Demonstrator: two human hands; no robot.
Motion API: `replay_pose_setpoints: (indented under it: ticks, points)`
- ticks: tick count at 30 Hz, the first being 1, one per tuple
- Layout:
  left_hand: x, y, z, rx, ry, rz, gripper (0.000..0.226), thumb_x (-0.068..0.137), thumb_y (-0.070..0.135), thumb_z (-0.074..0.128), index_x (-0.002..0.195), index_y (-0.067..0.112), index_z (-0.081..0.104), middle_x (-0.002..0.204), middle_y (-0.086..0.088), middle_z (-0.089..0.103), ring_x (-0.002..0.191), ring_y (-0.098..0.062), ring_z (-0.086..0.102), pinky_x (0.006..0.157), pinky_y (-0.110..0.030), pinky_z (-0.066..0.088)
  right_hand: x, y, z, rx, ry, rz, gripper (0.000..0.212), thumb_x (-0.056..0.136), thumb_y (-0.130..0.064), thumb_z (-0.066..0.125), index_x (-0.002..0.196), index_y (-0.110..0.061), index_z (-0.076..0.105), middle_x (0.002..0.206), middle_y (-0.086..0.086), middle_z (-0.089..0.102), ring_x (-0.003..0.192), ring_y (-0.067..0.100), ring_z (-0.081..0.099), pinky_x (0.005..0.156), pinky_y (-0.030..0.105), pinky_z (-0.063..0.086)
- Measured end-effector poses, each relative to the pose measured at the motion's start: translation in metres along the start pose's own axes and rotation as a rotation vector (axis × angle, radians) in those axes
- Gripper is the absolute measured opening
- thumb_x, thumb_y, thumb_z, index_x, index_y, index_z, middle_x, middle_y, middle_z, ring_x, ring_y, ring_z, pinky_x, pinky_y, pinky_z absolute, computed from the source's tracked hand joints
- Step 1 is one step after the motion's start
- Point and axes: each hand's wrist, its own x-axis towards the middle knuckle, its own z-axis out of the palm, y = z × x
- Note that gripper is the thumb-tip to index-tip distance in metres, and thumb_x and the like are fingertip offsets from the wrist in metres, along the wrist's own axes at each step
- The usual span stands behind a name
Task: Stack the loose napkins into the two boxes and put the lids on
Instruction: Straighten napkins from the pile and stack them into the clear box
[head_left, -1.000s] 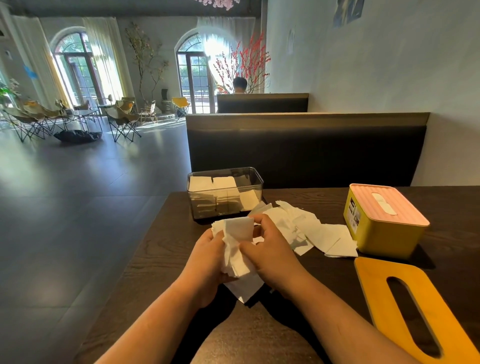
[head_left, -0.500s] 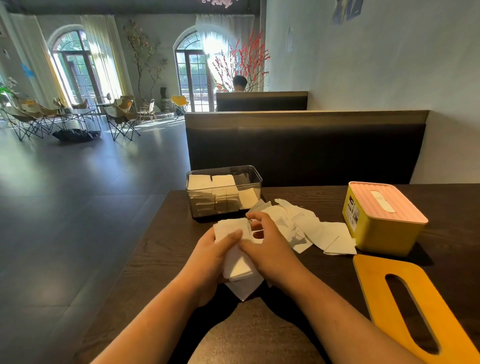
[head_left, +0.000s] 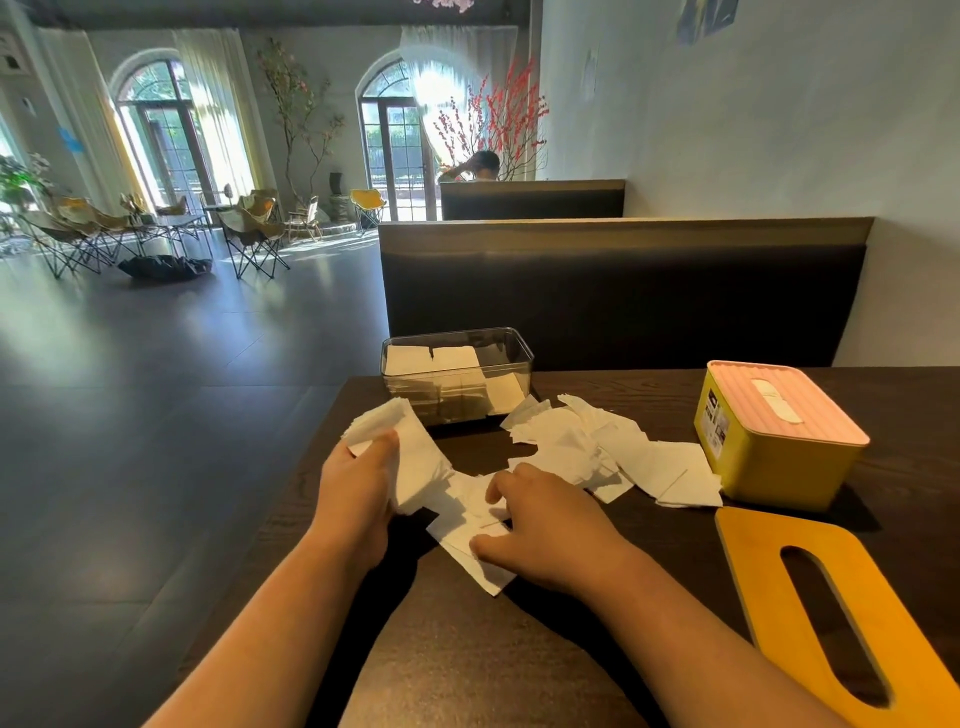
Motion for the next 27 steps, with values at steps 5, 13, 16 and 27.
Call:
replay_pose_setpoints:
  ticks: [5,13,16,27]
  points:
    - [0.005,-0.002,-0.002,0.055,0.006,-0.147,0.042,0.105,0.022,0.060,0.143,0.033,0.046,0.128,-0.013,0.059,0.111,-0.041,0.060,0.074,-0.062,0.061,-0.001,0.000,-0.005,0.007,-0.090,0.039,0.029,0.091,-0.054,0.065,0.105,-0.029,0.067,0.106,-0.005,0.068,0.094,0.012,0.063,0.088,0.040,0.060]
    - [0.002,0.000,-0.003,0.075,-0.174,-0.301,0.047,0.100,0.019,0.067,0.142,0.020,0.045,0.128,-0.024,0.063,0.114,-0.047,0.064,0.087,-0.070,0.058,-0.004,-0.002,-0.004,0.084,-0.098,-0.001,0.025,0.086,-0.051,0.072,0.097,-0.033,0.060,0.096,-0.009,0.066,0.088,0.010,0.061,0.084,0.040,0.059]
    - [0.002,-0.001,-0.003,0.077,-0.200,-0.313,0.049,0.099,0.021,0.068,0.143,0.019,0.046,0.128,-0.024,0.064,0.114,-0.047,0.065,0.085,-0.070,0.058,-0.004,-0.001,-0.004,0.097,-0.104,-0.001,0.030,0.085,-0.056,0.070,0.100,-0.034,0.056,0.101,-0.010,0.066,0.090,0.010,0.061,0.085,0.042,0.059]
    - [0.006,0.005,-0.005,-0.008,-0.055,-0.266,0.046,0.101,0.027,0.066,0.142,0.020,0.045,0.121,-0.022,0.064,0.104,-0.046,0.066,0.067,-0.059,0.061,0.006,-0.002,0.005,-0.116,-0.060,-0.194,0.040,0.106,-0.033,0.055,0.143,-0.048,0.054,0.139,-0.004,0.043,0.128,0.020,0.040,0.108,0.040,0.041]
